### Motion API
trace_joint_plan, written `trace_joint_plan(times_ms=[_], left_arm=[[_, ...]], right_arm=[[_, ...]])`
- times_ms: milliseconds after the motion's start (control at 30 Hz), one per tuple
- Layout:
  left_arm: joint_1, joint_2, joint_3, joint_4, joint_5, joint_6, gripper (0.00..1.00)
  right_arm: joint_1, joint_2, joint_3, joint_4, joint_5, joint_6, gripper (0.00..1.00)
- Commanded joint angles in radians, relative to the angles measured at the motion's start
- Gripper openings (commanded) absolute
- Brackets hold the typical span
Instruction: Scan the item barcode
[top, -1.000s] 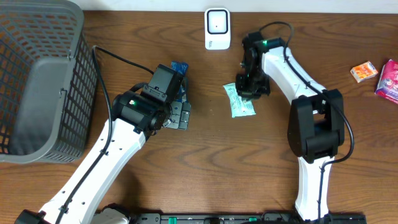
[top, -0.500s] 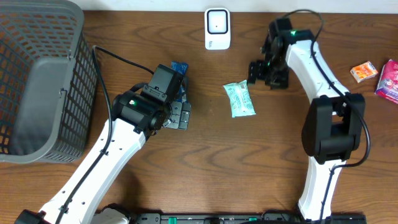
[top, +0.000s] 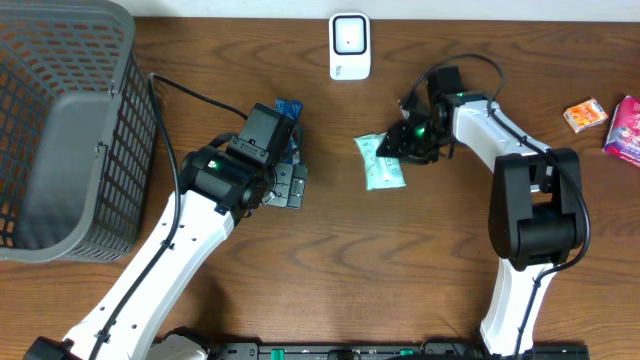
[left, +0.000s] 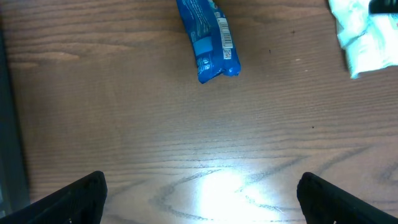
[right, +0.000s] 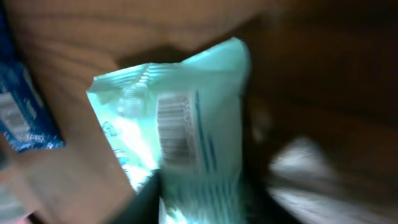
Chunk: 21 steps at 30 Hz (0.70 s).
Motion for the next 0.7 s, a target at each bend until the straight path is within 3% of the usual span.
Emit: trace_joint_plan(times_ms=[0, 200, 300, 467, 600, 667], left_arm=[[0.002, 0.003, -0.001, -0.003, -0.005, 0.002, 0.98], [0.002, 0.003, -0.001, -0.003, -0.005, 0.002, 0.98], [0.002, 0.003, -0.001, -0.003, -0.005, 0.002, 0.98], [0.002, 0.003, -0.001, -0.003, -0.005, 0.002, 0.98], [0.002, 0.003, -0.001, -0.003, -0.005, 0.002, 0.98], [0.002, 0.003, -0.001, -0.003, -0.005, 0.002, 0.98]], right_arm=[[0.006, 0.033, -0.04, -0.008, 0.022, 0.023, 0.01], [-0.016, -0.003, 0.037, -0.031, 0.037, 0.039, 0.01], [-0.02, -0.053, 0.136, -0.113, 0.168, 0.039, 0.01], [0.032, -0.129, 0.248, -0.236, 0.688, 0.107, 0.01], [0.122, -0.139, 0.248, -0.281, 1.212, 0.144, 0.01], [0.159, -0.123, 0.238, -0.278, 1.382, 0.145, 0.01]])
